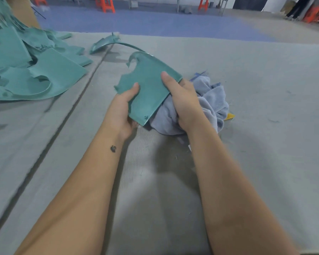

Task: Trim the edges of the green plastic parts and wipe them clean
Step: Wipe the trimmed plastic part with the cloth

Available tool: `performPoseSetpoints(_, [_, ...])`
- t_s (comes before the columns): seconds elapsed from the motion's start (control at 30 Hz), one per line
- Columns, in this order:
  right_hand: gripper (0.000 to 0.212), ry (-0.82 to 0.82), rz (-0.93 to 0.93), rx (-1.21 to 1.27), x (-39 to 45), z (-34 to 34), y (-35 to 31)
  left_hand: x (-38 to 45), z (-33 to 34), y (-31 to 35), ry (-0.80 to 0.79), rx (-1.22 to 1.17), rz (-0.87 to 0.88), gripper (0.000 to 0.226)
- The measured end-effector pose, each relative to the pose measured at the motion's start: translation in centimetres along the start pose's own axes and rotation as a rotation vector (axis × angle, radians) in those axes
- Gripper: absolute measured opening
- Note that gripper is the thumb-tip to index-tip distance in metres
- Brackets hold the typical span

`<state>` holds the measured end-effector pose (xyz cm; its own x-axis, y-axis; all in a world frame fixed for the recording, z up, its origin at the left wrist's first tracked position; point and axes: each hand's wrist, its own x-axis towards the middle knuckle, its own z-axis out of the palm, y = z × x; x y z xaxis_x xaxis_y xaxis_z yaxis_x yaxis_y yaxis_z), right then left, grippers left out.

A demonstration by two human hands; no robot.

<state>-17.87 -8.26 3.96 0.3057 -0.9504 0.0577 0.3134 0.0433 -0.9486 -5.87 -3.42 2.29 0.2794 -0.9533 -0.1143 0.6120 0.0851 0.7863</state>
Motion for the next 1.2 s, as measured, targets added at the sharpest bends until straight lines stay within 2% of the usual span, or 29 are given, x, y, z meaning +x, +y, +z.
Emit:
performPoseSetpoints(0.1, [0.018, -0.040, 0.032, -0.143, -0.3, -0.3, -0.7, 0.5, -1.0, 1.0, 0.089, -0.145, 0.058, 0.021])
performPoseSetpoints(0.17, [0.014, 0.009, 0.035, -0.248, -0.1, -0.6, -1.0, 0.8, -2.0, 1.8, 0.211, -0.215, 0.091, 0.017])
performPoseSetpoints(0.2, [0.016, 0.081, 0.006, -0.282, 0.0, -0.8, -1.0, 0.8, -2.4, 1.9, 0.265, -0.173, 0.076, 0.016])
performPoseSetpoints(0.3, [0.017, 0.439, -0.167, -0.217, 0.1, -0.6, -1.0, 1.2, -3.0, 1.3, 0.352, 0.178, 0.041, 0.024])
performPoseSetpoints(0.37, [0.014, 0.654, -0.384, -0.182, -0.1, -0.4, -1.2, 1.3, -2.8, 0.9, 0.303, 0.233, 0.041, 0.025])
performPoseSetpoints(0.43, [0.014, 0.747, -0.614, -0.261, -0.4, -0.1, -1.5, 1.3, -2.1, 0.5, 0.228, 0.242, 0.025, 0.019])
performPoseSetpoints(0.5, [0.016, 0.707, -0.743, -0.430, -0.7, 0.3, -1.2, 1.0, -1.3, -0.2, 0.196, 0.246, 0.004, 0.016])
performPoseSetpoints(0.57, [0.017, 0.494, -0.713, -0.662, -0.8, 1.3, -0.2, 0.8, -0.5, -0.8, 0.144, 0.154, -0.043, 0.020])
performPoseSetpoints(0.63, [0.017, 0.270, -0.598, -1.196, -0.5, 2.5, 1.6, 0.4, -0.2, -0.9, 0.057, 0.014, -0.130, 0.037])
performPoseSetpoints(0.67, [0.021, 0.198, -0.545, -1.460, -0.4, 3.0, 2.6, 0.4, -0.3, -0.9, 0.029, -0.039, -0.166, 0.044])
performPoseSetpoints(0.7, [0.022, 0.163, -0.498, -1.618, -0.3, 3.4, 3.4, 0.5, -0.6, -0.8, 0.016, -0.081, -0.189, 0.048])
performPoseSetpoints(0.77, [0.021, 0.212, -0.476, -1.661, -0.6, 4.3, 4.4, 0.6, -1.2, -0.6, 0.016, -0.119, -0.211, 0.049])
performPoseSetpoints(0.9, [0.024, 0.311, -0.506, -1.718, 0.7, 3.7, 4.3, 0.7, -1.1, -0.9, 0.070, -0.051, -0.182, 0.041])
performPoseSetpoints(1.03, [0.029, 0.286, -0.376, -1.768, 3.1, 1.6, 3.2, 0.8, -1.3, -1.0, 0.100, -0.028, -0.141, 0.036])
performPoseSetpoints(1.2, [0.021, 0.187, -0.394, -1.766, 3.3, 1.8, 2.9, 1.1, -1.3, -1.1, 0.128, -0.011, -0.111, 0.034])
